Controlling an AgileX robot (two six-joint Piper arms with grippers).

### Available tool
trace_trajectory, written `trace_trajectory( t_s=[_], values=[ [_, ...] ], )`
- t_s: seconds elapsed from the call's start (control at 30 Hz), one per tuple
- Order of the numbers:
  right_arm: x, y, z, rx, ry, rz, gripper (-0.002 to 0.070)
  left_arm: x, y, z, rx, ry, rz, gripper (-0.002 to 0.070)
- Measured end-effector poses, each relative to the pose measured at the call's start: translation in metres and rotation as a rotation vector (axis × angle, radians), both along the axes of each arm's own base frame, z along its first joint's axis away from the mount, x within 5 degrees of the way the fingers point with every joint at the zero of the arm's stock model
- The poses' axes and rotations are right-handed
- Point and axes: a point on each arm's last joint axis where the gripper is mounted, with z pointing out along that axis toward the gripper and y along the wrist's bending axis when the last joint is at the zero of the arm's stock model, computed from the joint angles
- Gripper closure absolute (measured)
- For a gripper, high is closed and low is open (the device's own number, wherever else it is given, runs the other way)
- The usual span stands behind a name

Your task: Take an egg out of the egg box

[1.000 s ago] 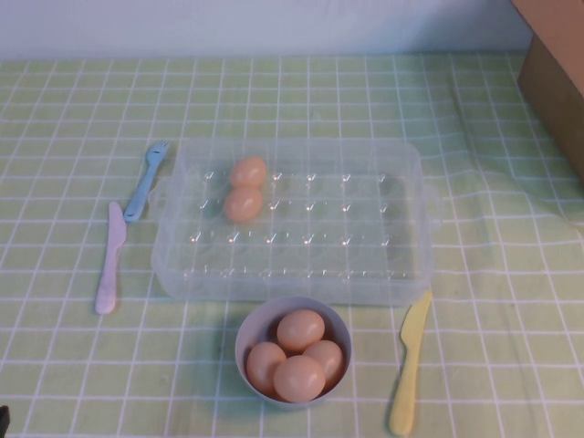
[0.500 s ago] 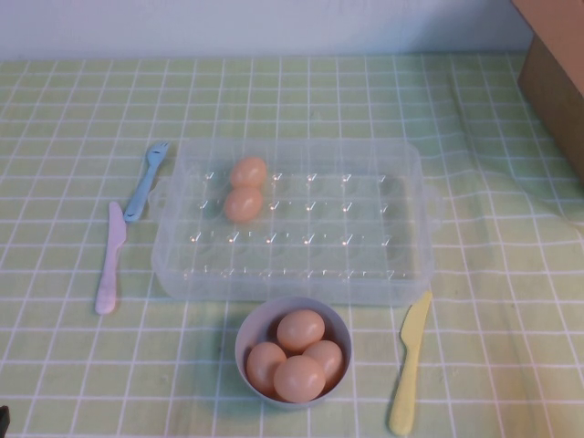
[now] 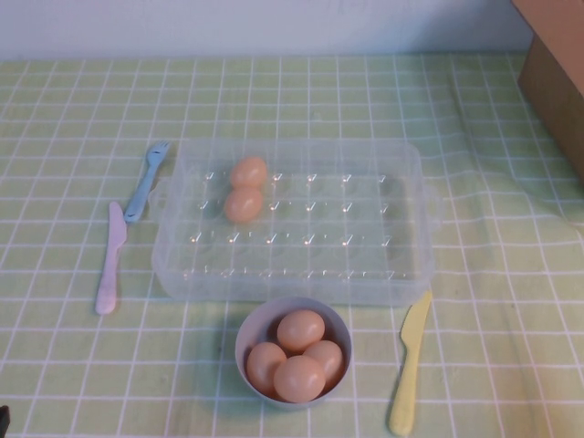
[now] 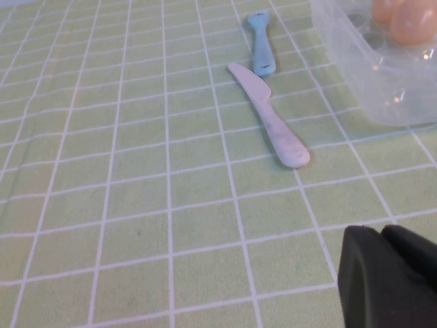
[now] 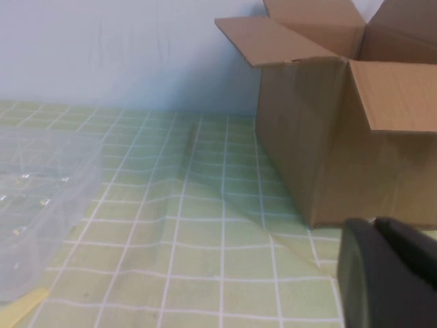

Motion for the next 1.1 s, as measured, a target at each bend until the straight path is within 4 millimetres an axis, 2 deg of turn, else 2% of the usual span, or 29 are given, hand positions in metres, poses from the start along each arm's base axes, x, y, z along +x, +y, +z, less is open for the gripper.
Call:
trace_trajectory(
  t_s=[0.4, 0.83, 1.1],
  values=[
    [0.000, 0.000, -0.003, 0.045, 0.031, 0.002, 0.0694, 0.000, 0.000, 0.000, 0.000, 0.000, 0.000, 0.0678],
    [-0.003, 0.005, -0.021, 0.085, 0.236, 0.038, 0.0694, 0.000, 0.000, 0.000, 0.000, 0.000, 0.000, 0.0678],
    [-0.004, 0.005, -0.023, 0.065, 0.264, 0.045, 0.0694, 0.000, 0.000, 0.000, 0.000, 0.000, 0.000, 0.0678]
  ],
)
